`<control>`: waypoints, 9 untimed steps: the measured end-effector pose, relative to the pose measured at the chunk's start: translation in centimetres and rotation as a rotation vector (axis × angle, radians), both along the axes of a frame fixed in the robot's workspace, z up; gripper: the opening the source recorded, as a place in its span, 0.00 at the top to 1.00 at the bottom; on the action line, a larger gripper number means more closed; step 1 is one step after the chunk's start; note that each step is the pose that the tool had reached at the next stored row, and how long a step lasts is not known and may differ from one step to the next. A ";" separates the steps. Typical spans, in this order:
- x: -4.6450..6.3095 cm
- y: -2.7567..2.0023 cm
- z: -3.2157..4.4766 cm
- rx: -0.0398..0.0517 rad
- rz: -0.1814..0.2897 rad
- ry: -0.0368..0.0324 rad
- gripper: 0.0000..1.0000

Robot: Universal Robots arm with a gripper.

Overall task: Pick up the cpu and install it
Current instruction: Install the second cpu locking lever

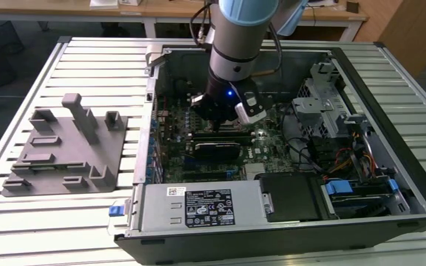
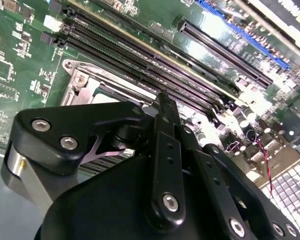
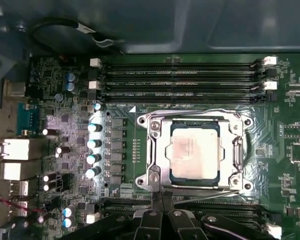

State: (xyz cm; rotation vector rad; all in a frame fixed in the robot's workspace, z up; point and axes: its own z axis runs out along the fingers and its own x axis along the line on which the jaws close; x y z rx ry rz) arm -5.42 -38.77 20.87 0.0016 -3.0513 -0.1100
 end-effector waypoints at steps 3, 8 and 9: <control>-0.1 -0.21 -0.23 0.0073 0.000 -0.0002 0.89; -0.4 -0.72 -0.37 0.0371 0.000 -0.0001 0.89; -0.4 -0.82 -0.39 0.0431 0.000 -0.0001 0.89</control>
